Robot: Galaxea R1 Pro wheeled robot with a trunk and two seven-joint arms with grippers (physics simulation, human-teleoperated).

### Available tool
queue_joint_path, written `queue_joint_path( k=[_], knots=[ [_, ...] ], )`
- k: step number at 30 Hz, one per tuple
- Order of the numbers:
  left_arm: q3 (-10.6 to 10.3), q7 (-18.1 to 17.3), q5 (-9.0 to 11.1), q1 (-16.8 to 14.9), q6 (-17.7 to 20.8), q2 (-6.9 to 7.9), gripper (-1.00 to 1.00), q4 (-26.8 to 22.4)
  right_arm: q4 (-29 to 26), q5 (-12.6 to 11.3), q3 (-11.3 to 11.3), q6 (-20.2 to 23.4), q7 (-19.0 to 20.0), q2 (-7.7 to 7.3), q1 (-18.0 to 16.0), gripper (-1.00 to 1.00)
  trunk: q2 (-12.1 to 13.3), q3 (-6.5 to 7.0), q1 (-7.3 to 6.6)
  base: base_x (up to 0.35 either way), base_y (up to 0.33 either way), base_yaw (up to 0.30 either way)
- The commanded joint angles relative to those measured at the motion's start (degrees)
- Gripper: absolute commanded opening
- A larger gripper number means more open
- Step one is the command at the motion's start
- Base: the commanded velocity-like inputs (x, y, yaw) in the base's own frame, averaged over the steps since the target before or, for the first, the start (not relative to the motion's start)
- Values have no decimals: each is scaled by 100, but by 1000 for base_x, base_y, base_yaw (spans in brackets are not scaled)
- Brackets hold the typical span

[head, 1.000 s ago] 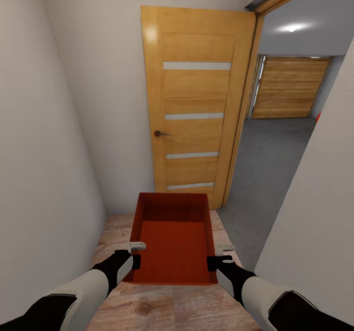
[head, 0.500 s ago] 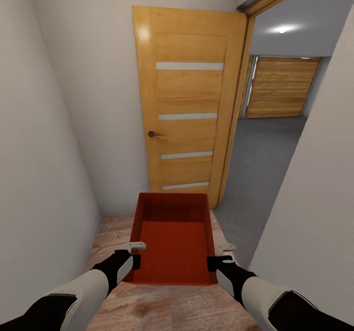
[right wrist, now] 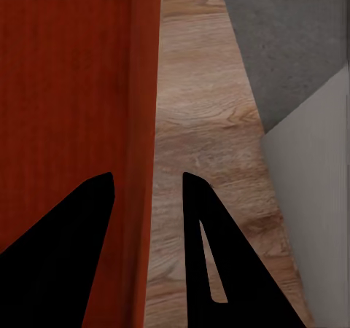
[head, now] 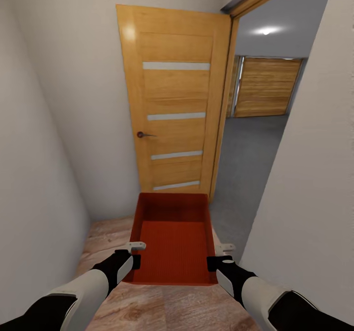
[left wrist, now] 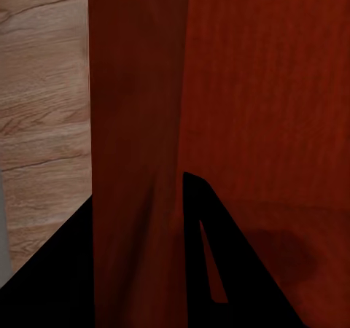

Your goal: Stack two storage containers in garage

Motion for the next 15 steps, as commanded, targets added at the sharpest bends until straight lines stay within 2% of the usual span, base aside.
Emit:
queue_joint_path(
  k=[1, 7, 15],
  knots=[
    [57, 51, -132, -7, -6, 135, -100, -34, 38, -97, 84, 19, -31, -2, -2, -100, -13, -12, 4, 0, 0, -134],
    [60, 34, -132, -9, -10, 141, -100, -39, 38, -97, 84, 19, -31, -6, -2, -100, -13, -12, 4, 0, 0, -112],
    [52, 22, -132, -8, -5, 133, -100, -39, 38, -97, 84, 19, -31, -9, -2, -100, -13, -12, 4, 15, 21, -13]
  ],
)
